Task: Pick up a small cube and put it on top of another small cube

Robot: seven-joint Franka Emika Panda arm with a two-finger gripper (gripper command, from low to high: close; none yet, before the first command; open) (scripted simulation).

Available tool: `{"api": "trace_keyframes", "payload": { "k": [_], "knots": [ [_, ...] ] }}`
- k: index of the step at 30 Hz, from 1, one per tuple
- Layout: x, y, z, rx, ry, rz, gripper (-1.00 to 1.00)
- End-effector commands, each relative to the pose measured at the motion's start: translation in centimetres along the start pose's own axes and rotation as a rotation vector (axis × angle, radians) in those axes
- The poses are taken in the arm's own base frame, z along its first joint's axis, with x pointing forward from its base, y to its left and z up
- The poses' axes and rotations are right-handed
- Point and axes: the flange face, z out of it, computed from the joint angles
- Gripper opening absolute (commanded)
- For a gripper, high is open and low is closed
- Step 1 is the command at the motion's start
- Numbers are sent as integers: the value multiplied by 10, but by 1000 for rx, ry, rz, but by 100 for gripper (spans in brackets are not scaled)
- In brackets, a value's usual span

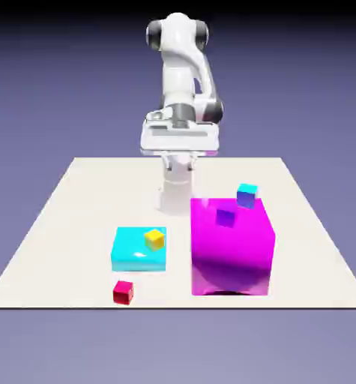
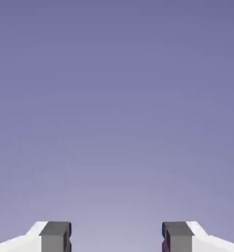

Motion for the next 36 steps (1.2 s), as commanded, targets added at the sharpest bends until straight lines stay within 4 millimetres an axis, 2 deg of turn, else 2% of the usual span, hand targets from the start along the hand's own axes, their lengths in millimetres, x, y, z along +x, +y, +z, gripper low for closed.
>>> {"api": "trace_keyframes", "payload": {
  "k": [1, 10, 19, 25, 27, 32, 33, 34, 36],
  "knots": [
    [4, 3, 10, -19, -22, 13, 0],
    [28, 50, 109, -201, -203, 121, 0],
    [34, 120, 202, -398, -345, 202, 0],
    [30, 177, 255, -532, -417, 235, 0],
    [30, 182, 260, -544, -422, 237, 0],
    [-3, 214, 313, -544, -422, 237, 0],
    [-3, 214, 313, -544, -422, 237, -100],
    [-3, 214, 313, -544, -422, 237, -100],
    [12, 200, 292, -545, -420, 234, -100]
  ]
}}
